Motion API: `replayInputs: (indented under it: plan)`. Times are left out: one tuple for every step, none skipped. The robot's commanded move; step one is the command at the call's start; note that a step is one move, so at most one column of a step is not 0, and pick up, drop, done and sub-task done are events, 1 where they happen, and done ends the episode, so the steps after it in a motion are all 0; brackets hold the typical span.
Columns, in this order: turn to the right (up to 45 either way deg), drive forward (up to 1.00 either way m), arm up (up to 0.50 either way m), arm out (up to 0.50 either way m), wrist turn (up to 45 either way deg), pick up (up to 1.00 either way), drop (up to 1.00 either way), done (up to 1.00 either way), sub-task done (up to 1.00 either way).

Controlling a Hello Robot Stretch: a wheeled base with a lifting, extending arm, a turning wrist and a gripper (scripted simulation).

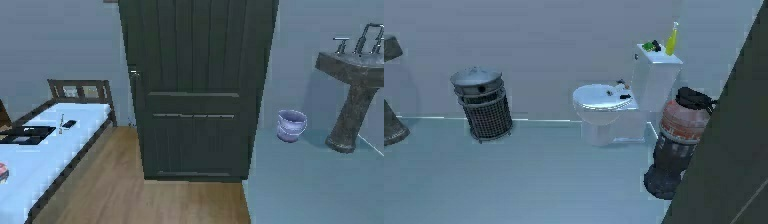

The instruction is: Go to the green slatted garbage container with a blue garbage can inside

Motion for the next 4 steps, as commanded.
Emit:
replayInputs:
  plan:
    - [0.0, 0.15, 0.0, 0.0, 0.0, 0.0, 0.0, 0.0, 0.0]
    - [-45.0, 0.0, 0.0, 0.0, 0.0, 0.0, 0.0, 0.0, 0.0]
    - [-42.0, 0.0, 0.0, 0.0, 0.0, 0.0, 0.0, 0.0, 0.0]
    - [0.0, 0.7, 0.0, 0.0, 0.0, 0.0, 0.0, 0.0, 0.0]
